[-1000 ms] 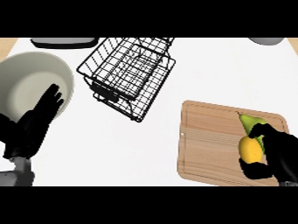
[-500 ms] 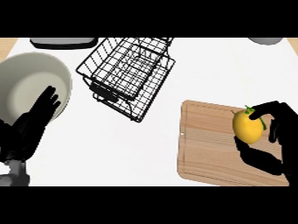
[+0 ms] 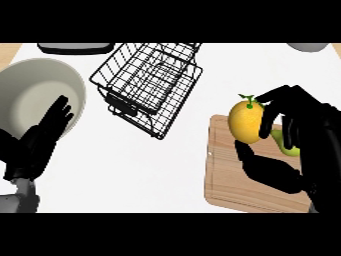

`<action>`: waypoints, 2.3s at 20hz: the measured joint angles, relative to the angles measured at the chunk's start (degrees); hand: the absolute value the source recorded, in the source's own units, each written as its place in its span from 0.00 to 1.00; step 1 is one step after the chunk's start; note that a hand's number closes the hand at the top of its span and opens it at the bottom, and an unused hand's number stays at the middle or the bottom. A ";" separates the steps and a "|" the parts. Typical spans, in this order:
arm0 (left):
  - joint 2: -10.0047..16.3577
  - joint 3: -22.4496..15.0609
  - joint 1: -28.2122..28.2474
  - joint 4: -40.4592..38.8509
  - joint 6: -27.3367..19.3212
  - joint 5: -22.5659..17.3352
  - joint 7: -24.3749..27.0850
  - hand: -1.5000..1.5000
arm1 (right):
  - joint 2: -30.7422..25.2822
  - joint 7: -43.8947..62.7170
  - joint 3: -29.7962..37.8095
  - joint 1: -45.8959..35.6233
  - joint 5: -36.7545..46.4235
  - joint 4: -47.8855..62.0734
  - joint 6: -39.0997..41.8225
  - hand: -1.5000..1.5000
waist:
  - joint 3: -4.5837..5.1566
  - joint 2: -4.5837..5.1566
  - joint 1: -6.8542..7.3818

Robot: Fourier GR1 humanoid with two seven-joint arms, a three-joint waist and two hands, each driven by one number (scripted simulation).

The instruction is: Pick the lemon from the cutting board and place it in the tiered basket

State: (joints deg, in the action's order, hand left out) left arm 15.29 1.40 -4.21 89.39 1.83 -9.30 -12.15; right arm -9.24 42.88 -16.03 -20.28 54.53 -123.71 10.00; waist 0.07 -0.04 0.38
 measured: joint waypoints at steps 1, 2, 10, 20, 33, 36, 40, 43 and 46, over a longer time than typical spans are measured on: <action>-0.47 -0.09 -0.67 -0.79 -0.47 0.50 0.12 0.50 | 1.05 1.41 0.00 -2.96 0.03 0.87 1.22 1.00 | 0.00 0.01 -0.01; -0.75 -0.09 -0.79 -1.05 -0.40 0.54 0.35 0.50 | 2.44 2.71 -0.97 -5.29 0.73 2.27 1.85 1.00 | 0.00 0.01 0.03; -1.17 -0.14 0.12 0.50 0.26 1.11 -0.11 0.50 | 8.22 11.03 -4.68 -24.09 1.33 20.73 -2.65 1.00 | -0.01 0.08 0.65; -0.46 1.99 -2.37 -1.56 1.90 0.69 -0.47 0.50 | 9.06 14.19 -5.52 -38.39 -4.89 42.57 -12.07 1.00 | -0.04 0.14 0.74; -2.48 1.22 -0.79 0.59 1.19 2.67 -1.21 0.50 | 9.16 10.98 -9.66 -45.12 -9.41 63.77 -25.59 1.00 | -0.03 0.19 0.94; -2.85 0.93 -0.35 1.45 1.46 2.76 -1.35 0.50 | 9.16 9.22 -10.12 -46.99 -9.71 69.25 -28.89 1.00 | -0.03 0.25 1.16; -2.97 0.86 -1.12 1.79 1.38 2.92 -2.43 0.50 | 9.17 6.14 -9.66 -48.14 -8.66 74.68 -36.62 1.00 | -0.04 0.41 1.40; -2.92 1.09 -1.57 1.09 1.61 3.13 -2.04 0.50 | 9.16 4.50 -8.78 -49.82 -9.76 77.55 -41.04 0.00 | -0.04 0.43 1.51; -2.22 2.11 -1.48 1.04 2.86 2.11 -1.90 0.50 | 9.14 3.66 -10.44 -50.94 -11.88 80.62 -43.85 0.00 | -0.03 0.46 1.79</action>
State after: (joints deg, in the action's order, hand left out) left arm 13.06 3.51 -5.70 90.43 4.69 -7.19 -14.05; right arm -0.10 46.54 -26.47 -71.21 42.65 -43.09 -33.86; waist 0.04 0.42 2.17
